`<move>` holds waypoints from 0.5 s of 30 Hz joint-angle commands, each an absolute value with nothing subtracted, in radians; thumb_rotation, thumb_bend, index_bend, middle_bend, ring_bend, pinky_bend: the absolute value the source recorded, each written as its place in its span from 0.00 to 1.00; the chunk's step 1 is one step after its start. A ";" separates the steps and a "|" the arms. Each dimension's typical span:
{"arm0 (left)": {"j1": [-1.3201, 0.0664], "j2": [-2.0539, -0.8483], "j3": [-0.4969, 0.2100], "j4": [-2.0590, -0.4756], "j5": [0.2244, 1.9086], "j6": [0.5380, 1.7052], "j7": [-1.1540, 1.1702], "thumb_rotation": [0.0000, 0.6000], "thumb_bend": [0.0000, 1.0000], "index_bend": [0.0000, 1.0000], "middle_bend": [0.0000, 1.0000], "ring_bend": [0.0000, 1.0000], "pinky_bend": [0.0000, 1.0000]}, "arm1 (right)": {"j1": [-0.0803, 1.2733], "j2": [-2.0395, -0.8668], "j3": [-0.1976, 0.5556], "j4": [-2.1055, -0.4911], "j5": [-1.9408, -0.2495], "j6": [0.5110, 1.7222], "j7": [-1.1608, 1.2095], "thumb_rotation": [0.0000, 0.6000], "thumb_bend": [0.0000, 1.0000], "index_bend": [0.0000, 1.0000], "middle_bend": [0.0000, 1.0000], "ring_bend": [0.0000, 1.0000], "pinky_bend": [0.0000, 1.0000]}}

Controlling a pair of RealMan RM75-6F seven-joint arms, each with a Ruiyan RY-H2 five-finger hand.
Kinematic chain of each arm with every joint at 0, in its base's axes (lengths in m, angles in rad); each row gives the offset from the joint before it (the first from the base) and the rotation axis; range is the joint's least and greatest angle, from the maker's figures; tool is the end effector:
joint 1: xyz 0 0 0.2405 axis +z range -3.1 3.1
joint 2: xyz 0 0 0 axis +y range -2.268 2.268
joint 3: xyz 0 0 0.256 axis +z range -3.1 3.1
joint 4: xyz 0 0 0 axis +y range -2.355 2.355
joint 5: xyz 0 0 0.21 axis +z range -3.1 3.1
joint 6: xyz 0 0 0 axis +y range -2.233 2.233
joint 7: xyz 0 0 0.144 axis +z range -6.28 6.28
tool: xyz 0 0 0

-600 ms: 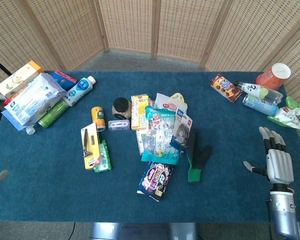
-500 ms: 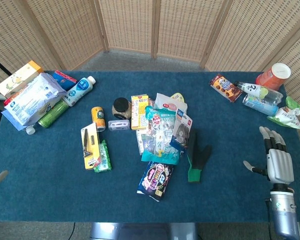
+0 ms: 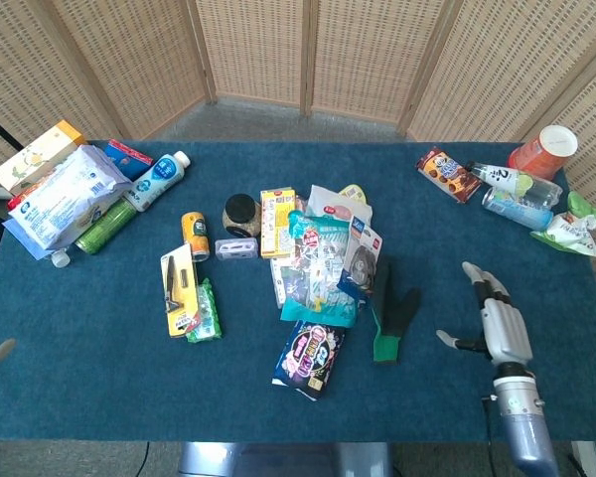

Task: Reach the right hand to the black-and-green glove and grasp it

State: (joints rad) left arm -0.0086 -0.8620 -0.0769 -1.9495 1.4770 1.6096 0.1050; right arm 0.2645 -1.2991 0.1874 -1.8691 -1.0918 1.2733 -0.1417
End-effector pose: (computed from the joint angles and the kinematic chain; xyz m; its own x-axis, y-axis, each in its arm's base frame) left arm -0.2644 0.1601 0.2269 0.4201 -0.1061 0.9013 0.9073 0.0685 -0.4148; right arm -0.2417 -0.2400 0.0817 0.0180 -0.1494 0.9886 -0.9904 0.1328 0.0381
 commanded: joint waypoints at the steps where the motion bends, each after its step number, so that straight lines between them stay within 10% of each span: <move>1: -0.005 -0.861 -0.077 -1.947 1.479 1.617 0.102 1.00 0.00 0.12 0.00 0.00 0.00 | 0.350 -1.388 0.224 -1.921 -0.952 1.230 -0.289 1.00 0.00 0.00 0.00 0.00 0.00; 15: -0.001 -0.857 -0.084 -1.937 1.470 1.623 0.083 1.00 0.00 0.12 0.00 0.00 0.00 | 0.515 -1.572 0.302 -1.910 -0.580 1.261 -0.542 1.00 0.00 0.00 0.00 0.00 0.00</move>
